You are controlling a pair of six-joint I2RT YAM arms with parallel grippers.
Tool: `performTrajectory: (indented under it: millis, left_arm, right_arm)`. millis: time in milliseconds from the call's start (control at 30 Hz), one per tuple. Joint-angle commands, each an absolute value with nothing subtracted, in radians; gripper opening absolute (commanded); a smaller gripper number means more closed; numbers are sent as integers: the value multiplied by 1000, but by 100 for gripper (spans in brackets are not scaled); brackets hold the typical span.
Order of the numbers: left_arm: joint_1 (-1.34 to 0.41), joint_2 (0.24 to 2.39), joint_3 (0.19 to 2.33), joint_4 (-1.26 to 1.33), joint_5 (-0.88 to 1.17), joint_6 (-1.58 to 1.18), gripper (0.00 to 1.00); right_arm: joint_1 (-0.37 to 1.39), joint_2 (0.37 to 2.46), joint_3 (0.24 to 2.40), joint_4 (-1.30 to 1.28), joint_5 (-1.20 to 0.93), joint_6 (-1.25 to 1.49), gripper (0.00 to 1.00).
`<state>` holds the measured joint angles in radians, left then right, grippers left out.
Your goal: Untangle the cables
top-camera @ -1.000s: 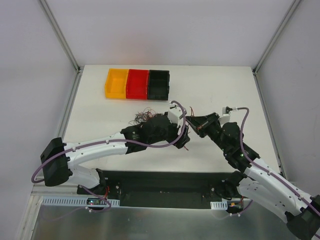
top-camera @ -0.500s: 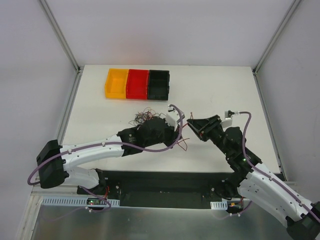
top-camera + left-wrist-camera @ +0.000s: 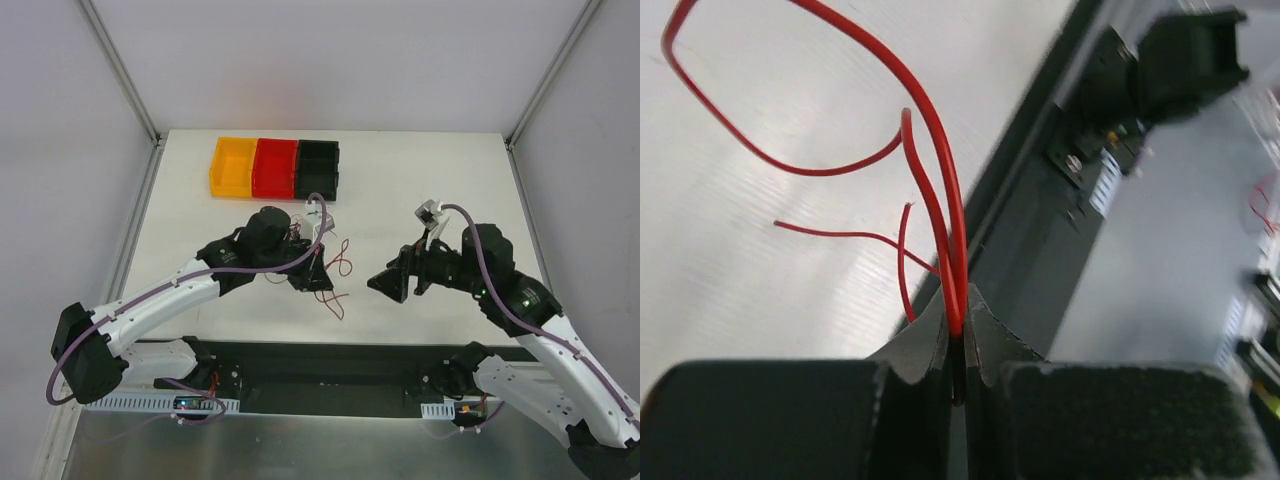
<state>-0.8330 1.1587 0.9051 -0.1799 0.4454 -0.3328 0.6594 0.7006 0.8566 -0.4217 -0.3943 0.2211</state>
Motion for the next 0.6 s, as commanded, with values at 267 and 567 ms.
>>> performTrajectory:
  millis: [267,567]
  left_arm:
    - [-816,1163,1009,-359,985,-261,0]
    - [-802,1150,1028,-360,910,-299,0]
  right_arm:
    - [657,957,1063,-403,-860,-313,90]
    - [713,945,921,-161,-747,-88,67]
